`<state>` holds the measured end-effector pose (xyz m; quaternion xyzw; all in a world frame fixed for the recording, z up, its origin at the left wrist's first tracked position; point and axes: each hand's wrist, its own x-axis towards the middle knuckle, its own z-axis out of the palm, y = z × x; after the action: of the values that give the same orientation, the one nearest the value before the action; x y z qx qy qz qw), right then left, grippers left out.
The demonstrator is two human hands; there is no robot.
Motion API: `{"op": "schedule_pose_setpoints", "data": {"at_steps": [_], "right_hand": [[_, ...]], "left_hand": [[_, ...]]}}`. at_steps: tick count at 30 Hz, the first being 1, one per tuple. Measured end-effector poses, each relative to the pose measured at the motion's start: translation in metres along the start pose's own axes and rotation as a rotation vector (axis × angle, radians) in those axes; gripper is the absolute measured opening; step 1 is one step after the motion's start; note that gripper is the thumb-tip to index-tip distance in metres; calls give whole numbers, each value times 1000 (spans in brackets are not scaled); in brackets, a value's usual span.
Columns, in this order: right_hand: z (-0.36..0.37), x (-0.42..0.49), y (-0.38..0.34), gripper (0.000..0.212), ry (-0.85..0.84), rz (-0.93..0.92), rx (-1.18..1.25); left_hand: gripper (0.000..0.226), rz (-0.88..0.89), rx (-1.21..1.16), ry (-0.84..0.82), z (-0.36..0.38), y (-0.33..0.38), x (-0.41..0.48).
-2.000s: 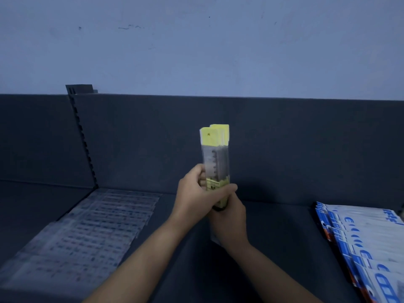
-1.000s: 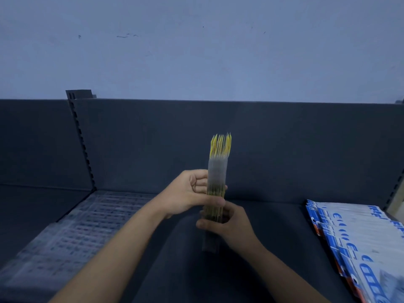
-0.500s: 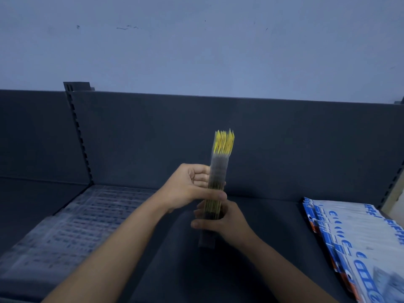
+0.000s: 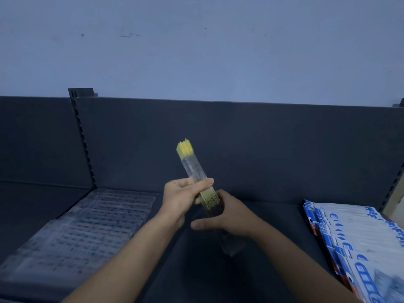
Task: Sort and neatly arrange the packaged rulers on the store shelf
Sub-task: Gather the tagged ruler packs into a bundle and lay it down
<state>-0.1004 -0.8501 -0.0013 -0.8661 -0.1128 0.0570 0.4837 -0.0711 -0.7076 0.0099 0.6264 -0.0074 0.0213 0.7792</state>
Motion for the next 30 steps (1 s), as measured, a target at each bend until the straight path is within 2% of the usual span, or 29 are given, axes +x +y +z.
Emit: {"op": "schedule_pose_setpoints", "data": {"at_steps": [3,6,8,9,11,12,13,15,16,17,19,22,24,28,30], "right_hand": [[11,0,1,60,285,-84,-495],[19,4,5,32,329,-122,-745],[16,7,9,21,294,-107,-797],[11,9,10,21,265,-87,-796],[-1,13,12,21,188,-41,-721],[-8,14,13,21,147,-14,-669],[-15,16,14,21,108,4,-633],[-29,20,14,26,44,7,-615],[-33,21,13,28,12,2,-616],[-37,23,12,29,-26,-4,-614],[-39,26,9,28,-110,-14,-584],[-38,27,8,26,-178,-26,-506],[-38,27,8,27,-182,-35,-504],[-38,26,8,28,-143,-46,-613],[-37,24,11,29,-63,-87,-704]], "left_hand": [[22,-128,-168,143,4,-11,0],[28,-231,-269,231,8,-19,-1],[37,-266,-311,191,6,-19,-1],[50,-266,-316,136,5,-19,-1],[106,-169,-134,105,0,-19,-5],[131,-33,90,171,-6,-18,-8],[143,217,370,229,-15,-19,-8],[134,907,987,176,-37,-18,-4],[123,1154,1267,53,-45,-14,0],[113,1286,1504,-77,-51,-10,6],[96,1326,1775,-235,-55,-7,12],[61,1293,1777,-332,-51,-6,16],[47,1316,1804,-380,-50,-6,22],[34,1370,1983,-391,-46,-6,31],[33,1278,2029,-391,-41,-4,30]]}}
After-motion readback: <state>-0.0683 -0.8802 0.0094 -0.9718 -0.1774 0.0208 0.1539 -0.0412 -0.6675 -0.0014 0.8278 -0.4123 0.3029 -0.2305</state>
